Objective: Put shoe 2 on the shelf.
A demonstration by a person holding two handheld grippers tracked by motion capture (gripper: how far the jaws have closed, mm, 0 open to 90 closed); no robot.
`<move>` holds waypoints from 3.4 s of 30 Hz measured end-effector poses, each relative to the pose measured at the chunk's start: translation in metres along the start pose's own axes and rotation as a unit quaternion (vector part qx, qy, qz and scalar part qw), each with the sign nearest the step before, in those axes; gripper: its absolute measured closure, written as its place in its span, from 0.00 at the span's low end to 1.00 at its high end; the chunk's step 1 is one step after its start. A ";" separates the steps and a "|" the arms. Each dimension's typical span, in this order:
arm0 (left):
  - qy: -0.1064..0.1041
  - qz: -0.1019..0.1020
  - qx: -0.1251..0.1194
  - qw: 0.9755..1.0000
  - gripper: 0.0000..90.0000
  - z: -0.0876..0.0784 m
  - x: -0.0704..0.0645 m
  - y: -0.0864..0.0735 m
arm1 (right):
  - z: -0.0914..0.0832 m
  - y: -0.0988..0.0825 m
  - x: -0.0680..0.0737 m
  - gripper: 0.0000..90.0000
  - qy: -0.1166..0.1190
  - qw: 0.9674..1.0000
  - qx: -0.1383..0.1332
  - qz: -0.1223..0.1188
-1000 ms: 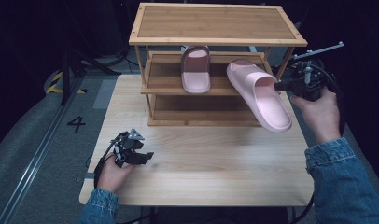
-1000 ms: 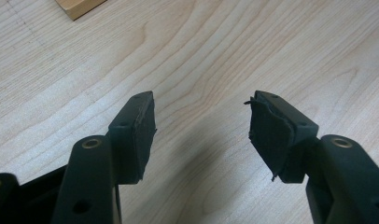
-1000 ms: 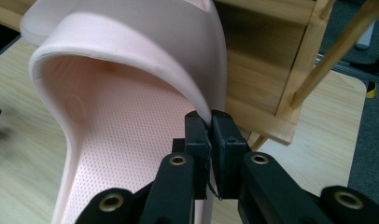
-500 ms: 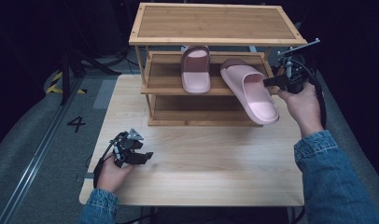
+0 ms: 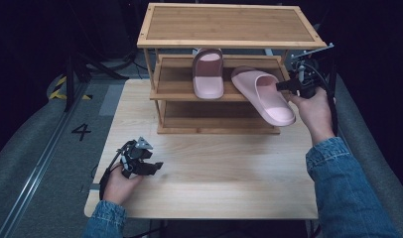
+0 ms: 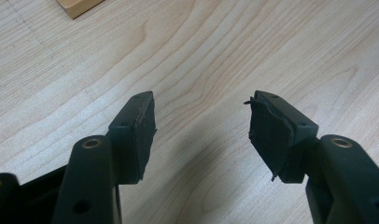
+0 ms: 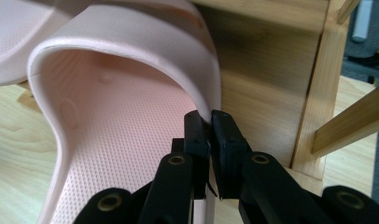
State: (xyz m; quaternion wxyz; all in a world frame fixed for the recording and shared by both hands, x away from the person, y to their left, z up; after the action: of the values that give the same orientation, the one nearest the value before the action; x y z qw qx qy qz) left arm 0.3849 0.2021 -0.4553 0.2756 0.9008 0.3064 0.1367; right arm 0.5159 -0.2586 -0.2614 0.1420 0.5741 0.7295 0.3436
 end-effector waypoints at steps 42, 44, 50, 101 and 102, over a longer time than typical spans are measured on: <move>0.000 -0.003 0.003 1.000 0.45 0.001 -0.001 0.000 | -0.082 -0.060 0.000 1.00 0.044 0.998 -0.037 -0.031; -0.001 -0.003 0.003 1.000 0.45 0.001 -0.001 0.000 | -0.088 -0.072 0.002 1.00 0.052 0.997 -0.039 -0.038; -0.003 -0.006 0.003 1.000 0.45 0.002 -0.002 0.002 | -0.098 -0.096 0.005 1.00 0.077 0.994 -0.059 -0.045; 0.023 -0.030 0.003 0.999 0.46 -0.023 -0.008 -0.033 | 0.010 -0.062 0.024 1.00 0.102 0.990 -0.096 -0.034; 0.024 -0.025 0.002 0.999 0.46 -0.023 -0.007 -0.033 | 0.010 -0.062 0.024 1.00 0.102 0.990 -0.096 -0.034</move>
State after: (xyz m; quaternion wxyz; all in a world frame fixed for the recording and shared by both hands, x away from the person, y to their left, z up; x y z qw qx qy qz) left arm 0.3542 0.2289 -0.4559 0.2701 0.8897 0.3358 0.1509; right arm 0.4693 -0.2393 -0.3051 0.1327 0.4945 0.7232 0.4635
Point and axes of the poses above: each handheld gripper's, and its own axes: z roughly forward along the jaws, y roughly out of its top, x roughly to its left, the point moved 2 cm from there along z, roughly forward along the jaws, and after that the axes turned 11 degrees about z, right-handed, at the moved point
